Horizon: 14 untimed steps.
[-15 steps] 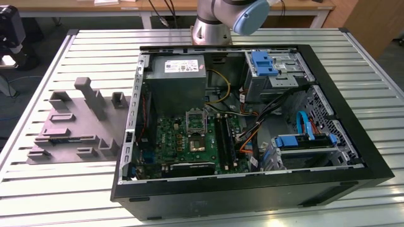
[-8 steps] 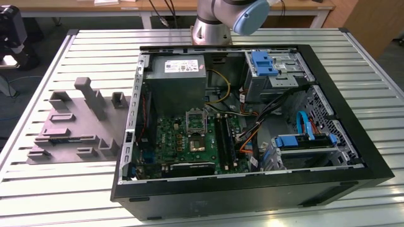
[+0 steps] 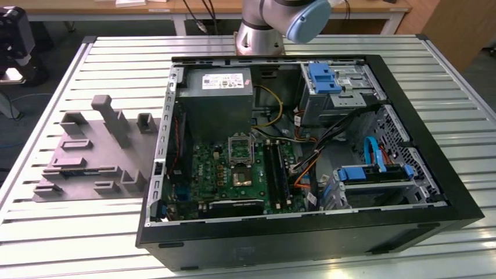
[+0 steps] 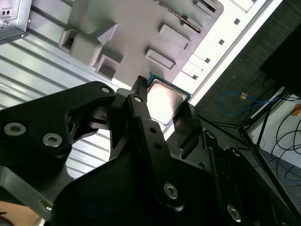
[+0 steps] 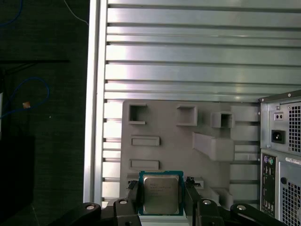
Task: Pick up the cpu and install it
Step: 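Pick up the cpu and move it towards the insertion slot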
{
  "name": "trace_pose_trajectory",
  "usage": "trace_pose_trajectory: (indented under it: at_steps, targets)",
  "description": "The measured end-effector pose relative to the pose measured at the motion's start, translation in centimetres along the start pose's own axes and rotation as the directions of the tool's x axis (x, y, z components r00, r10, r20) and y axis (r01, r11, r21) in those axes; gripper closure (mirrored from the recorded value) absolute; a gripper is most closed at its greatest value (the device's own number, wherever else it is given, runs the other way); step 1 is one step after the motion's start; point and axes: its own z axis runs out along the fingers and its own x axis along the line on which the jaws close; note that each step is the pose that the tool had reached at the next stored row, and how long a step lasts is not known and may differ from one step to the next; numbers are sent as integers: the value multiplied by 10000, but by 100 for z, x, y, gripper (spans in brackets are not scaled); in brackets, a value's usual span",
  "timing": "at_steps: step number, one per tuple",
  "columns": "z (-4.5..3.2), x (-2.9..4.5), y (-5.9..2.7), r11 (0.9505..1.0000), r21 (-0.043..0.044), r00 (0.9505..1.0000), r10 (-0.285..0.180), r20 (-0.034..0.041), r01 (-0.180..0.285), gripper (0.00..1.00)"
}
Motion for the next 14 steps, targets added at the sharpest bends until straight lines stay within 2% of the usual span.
trace_pose_trajectory:
  at_steps: [14]
  targets:
    - [0,-33,0,10000,0,10000,-1,0,1,53]
